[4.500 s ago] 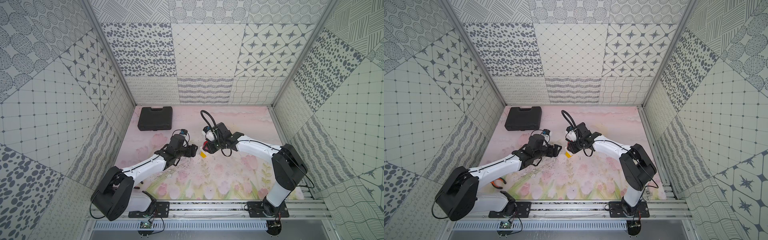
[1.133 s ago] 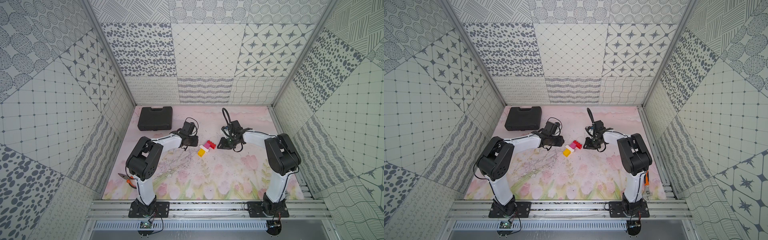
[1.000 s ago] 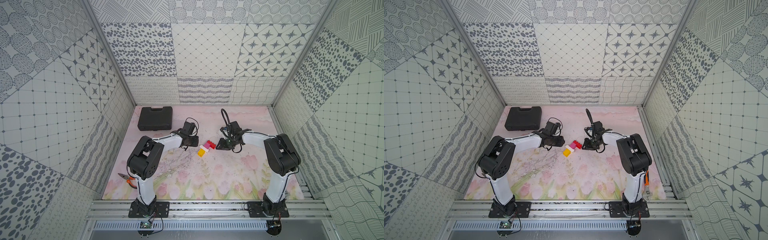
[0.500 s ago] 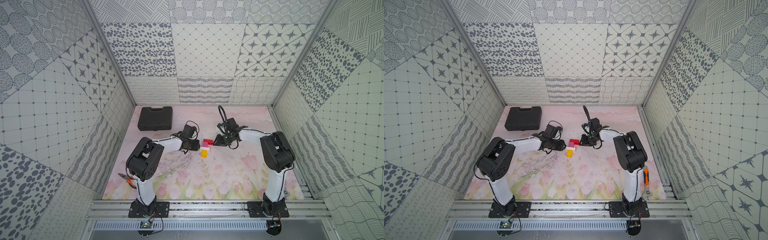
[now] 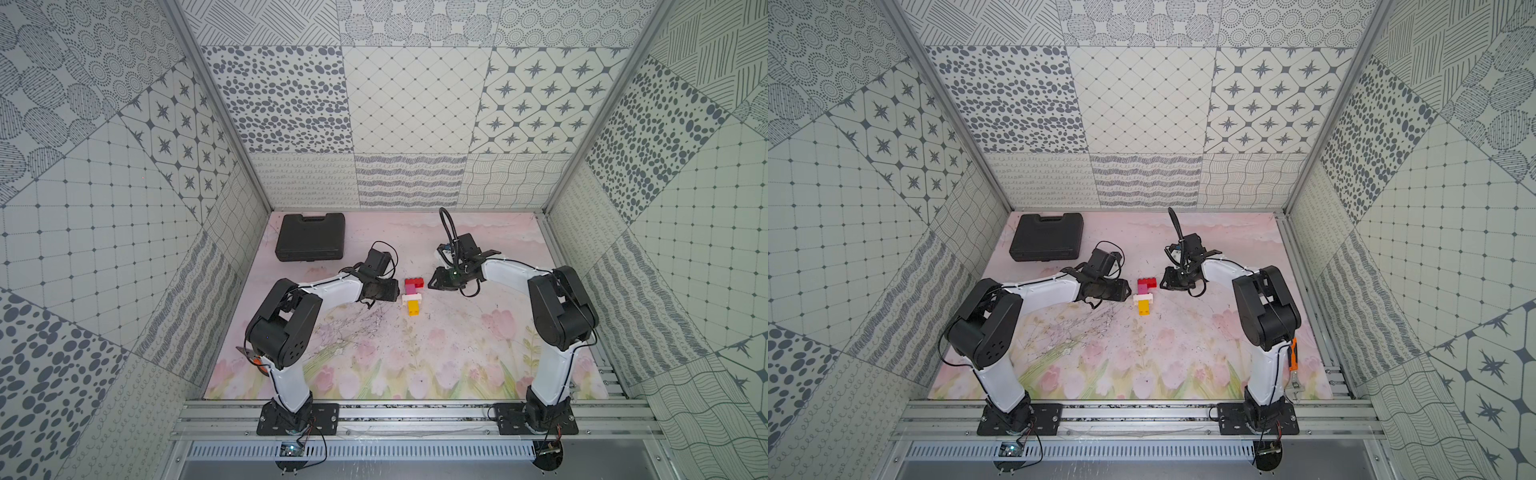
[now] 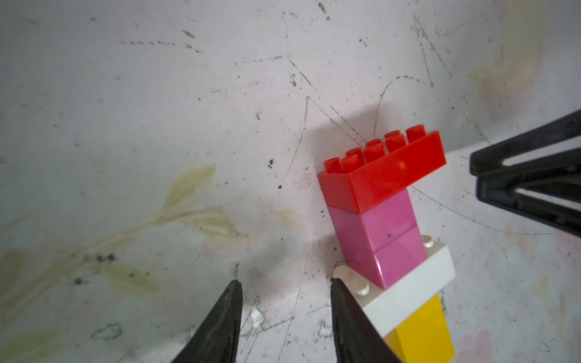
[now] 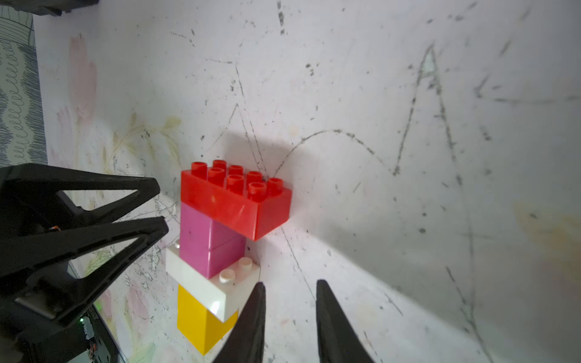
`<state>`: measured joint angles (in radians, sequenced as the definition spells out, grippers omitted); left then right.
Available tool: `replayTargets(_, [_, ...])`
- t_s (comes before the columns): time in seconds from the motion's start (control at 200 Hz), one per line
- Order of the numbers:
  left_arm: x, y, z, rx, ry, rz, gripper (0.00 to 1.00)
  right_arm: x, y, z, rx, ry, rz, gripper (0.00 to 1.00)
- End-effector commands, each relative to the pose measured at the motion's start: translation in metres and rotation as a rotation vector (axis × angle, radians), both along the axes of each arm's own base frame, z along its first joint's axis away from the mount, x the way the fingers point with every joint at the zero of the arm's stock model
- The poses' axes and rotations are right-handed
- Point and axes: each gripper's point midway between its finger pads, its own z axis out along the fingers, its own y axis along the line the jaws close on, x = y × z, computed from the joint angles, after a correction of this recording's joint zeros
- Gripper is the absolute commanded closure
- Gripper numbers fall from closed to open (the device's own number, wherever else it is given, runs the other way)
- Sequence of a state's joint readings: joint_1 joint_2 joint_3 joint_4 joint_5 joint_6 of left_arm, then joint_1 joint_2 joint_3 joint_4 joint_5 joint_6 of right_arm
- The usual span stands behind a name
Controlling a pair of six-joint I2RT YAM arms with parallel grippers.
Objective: Assemble the letter f with lego
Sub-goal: Adjust the lego brick at the center of the board, then reset both arms
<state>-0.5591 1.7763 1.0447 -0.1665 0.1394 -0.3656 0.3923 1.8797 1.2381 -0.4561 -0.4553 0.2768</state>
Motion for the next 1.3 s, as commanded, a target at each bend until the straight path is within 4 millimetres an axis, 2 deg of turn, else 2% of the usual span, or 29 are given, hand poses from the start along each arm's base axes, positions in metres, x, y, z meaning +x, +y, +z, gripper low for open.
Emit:
replayTargets(0.0, [0.003, 0.038, 0.025, 0.147, -0.069, 0.093, 0.43, 0.008, -0.012, 0.042, -0.019, -0.129, -0.017, 0.66])
replayTargets(0.09, [0.005, 0.049, 0.050, 0.186, -0.113, 0.107, 0.32, 0.009, -0.022, 0.064, -0.041, -0.196, -0.037, 0.58])
replayTargets(0.28, [0.007, 0.076, 0.102, 0.267, -0.207, 0.158, 0.21, 0.010, -0.050, 0.116, -0.049, -0.359, -0.107, 0.22])
replayTargets(0.46, [0.007, 0.097, 0.147, 0.247, -0.285, 0.205, 0.01, 0.007, -0.082, 0.154, -0.054, -0.461, -0.178, 0.05])
replayTargets(0.495, [0.007, 0.103, 0.155, 0.251, -0.298, 0.222, 0.01, 0.006, -0.088, 0.160, -0.052, -0.473, -0.191, 0.03])
replayTargets(0.58, [0.006, 0.119, 0.170, 0.257, -0.315, 0.278, 0.01, 0.006, -0.108, 0.168, -0.069, -0.486, -0.251, 0.02])
replayTargets(0.645, [0.003, 0.123, 0.178, 0.219, -0.318, 0.293, 0.01, 0.005, -0.118, 0.171, -0.059, -0.487, -0.284, 0.02])
replayTargets(0.79, [-0.003, 0.139, 0.189, 0.210, -0.327, 0.374, 0.01, 0.005, -0.145, 0.176, -0.098, -0.510, -0.397, 0.02])
replayTargets(0.945, [-0.005, 0.143, 0.196, 0.224, -0.362, 0.355, 0.01, 0.004, -0.168, 0.187, -0.140, -0.590, -0.504, 0.02])
replayTargets(1.0, [-0.003, 0.151, 0.201, 0.248, -0.383, 0.391, 0.01, 0.005, -0.177, 0.187, -0.178, -0.601, -0.543, 0.02])
replayTargets(1.175, [0.012, 0.173, 0.221, 0.331, -0.450, 0.499, 0.01, 0.006, -0.187, 0.183, -0.191, -0.626, -0.587, 0.02])
replayTargets(1.291, [0.025, 0.185, 0.230, 0.328, -0.572, 0.593, 0.01, 0.008, -0.191, 0.186, -0.195, -0.704, -0.597, 0.02])
